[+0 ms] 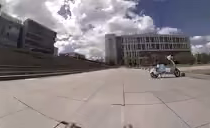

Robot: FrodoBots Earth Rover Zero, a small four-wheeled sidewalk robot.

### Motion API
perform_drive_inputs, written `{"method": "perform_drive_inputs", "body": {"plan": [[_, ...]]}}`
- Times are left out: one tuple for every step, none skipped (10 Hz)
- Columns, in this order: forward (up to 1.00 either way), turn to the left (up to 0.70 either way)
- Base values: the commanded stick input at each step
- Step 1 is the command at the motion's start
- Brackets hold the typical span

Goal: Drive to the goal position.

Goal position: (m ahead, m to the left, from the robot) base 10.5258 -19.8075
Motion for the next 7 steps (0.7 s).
{"method": "perform_drive_inputs", "body": {"plan": [[0.70, 0.00], [0.70, 0.00], [0.70, 0.00], [0.70, 0.00], [0.70, 0.00], [0.70, 0.00], [0.70, 0.00]]}}
